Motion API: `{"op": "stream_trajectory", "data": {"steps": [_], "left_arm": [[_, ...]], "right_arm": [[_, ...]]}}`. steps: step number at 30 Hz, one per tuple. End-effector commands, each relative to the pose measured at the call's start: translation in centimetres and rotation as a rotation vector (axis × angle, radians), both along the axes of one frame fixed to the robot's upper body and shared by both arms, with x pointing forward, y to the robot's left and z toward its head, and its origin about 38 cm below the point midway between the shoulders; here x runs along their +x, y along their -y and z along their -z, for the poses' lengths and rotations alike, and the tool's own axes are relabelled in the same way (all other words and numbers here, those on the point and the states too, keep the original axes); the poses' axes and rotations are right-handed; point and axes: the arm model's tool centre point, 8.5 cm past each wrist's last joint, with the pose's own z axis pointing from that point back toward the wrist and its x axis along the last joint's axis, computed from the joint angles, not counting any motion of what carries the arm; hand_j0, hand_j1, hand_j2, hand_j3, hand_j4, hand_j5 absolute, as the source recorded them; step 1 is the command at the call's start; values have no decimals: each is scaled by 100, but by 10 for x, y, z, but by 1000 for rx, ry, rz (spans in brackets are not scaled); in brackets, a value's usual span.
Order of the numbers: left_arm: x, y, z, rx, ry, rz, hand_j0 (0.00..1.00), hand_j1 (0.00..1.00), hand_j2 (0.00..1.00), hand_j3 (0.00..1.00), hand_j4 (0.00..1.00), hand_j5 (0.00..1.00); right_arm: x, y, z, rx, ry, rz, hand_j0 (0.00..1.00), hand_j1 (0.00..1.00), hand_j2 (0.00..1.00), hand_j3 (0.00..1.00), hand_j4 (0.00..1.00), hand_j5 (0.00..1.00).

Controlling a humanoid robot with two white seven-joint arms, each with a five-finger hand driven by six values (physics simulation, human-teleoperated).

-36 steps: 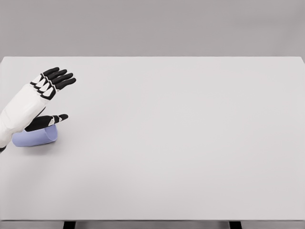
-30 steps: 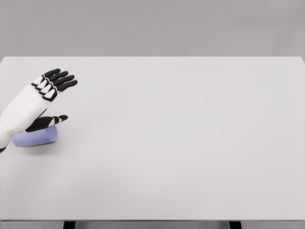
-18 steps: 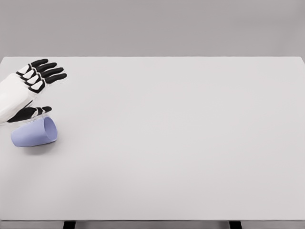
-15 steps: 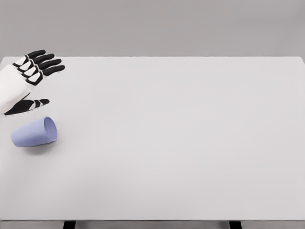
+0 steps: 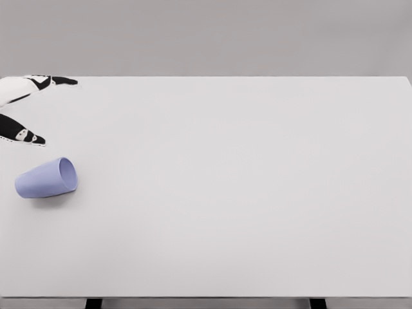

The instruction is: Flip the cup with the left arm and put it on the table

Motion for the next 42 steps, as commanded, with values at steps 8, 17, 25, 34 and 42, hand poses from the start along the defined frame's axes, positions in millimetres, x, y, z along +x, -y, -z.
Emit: {"op": "stream_trajectory", "data": {"steps": [8,17,25,34,42], "left_arm": [[10,-4,8,-94,-135,-188,100,100,100,100,100,100],[-3,-15,33,-50,-220,-208,100,100,100,100,100,100],[-10,-32,57,-85,-410,-430,100,100,100,100,100,100],[-22,-36,68,-66,-505,-490,100,100,100,100,100,100],[-29,-36,83,-49,-539,-490,100,100,100,100,100,100]], "right_arm": [[0,0,0,0,0,0,100,100,100,100,100,100],[0,0,0,0,0,-1,100,100,100,100,100,100],[0,0,0,0,0,0,100,100,100,100,100,100],[0,0,0,0,0,0,100,100,100,100,100,100],[0,0,0,0,0,-1,100,100,100,100,100,100]]}}
